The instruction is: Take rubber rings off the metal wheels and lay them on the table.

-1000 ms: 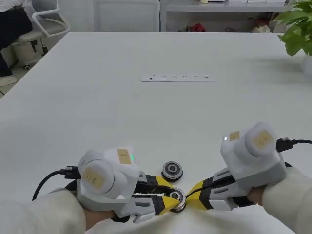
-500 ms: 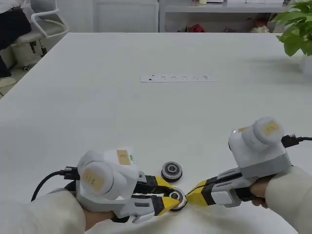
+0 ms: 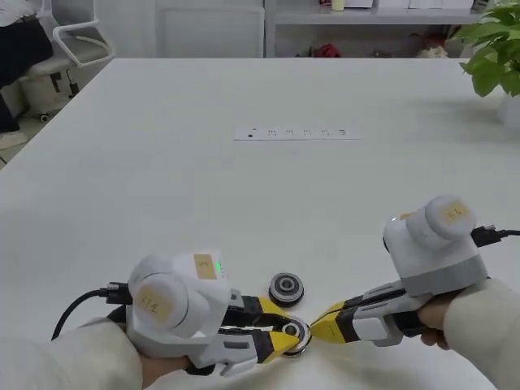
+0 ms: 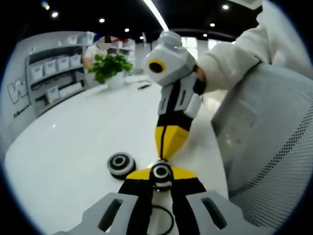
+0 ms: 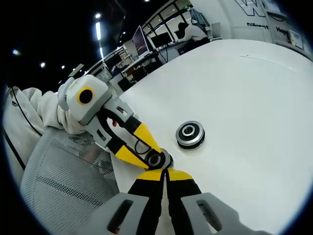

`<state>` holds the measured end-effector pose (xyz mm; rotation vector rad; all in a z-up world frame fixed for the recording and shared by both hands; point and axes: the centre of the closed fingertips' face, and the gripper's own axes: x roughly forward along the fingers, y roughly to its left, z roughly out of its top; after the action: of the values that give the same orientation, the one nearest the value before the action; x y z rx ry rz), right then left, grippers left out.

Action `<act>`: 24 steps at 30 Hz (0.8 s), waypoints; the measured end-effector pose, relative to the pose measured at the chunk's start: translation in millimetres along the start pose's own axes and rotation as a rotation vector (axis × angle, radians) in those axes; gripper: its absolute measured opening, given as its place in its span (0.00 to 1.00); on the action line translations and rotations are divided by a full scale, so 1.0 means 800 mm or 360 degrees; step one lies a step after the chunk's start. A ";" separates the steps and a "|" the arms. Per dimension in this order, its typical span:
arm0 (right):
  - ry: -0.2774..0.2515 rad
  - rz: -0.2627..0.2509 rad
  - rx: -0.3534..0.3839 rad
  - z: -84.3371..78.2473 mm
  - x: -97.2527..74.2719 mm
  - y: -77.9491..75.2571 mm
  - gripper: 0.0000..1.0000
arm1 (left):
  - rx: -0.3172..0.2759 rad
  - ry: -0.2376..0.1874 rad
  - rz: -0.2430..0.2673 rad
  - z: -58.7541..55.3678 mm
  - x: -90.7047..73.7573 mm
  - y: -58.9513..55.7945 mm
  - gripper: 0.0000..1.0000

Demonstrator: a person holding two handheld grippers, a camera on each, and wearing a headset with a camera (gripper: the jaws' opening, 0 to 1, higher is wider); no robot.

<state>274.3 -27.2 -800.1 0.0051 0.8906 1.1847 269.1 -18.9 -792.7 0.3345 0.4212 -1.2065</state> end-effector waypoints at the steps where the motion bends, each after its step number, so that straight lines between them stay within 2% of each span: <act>1: -0.0005 0.0001 0.0009 0.001 0.000 0.000 0.00 | 0.0001 0.0000 0.0000 0.000 0.000 0.000 0.14; 24: -0.0011 0.0015 -0.0015 0.006 0.003 0.009 0.00 | 0.0027 0.0004 0.0005 0.000 0.000 0.000 0.14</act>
<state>271.9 -20.7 -795.2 0.0059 0.8801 1.1968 269.0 -19.1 -792.4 0.3511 0.4126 -1.2074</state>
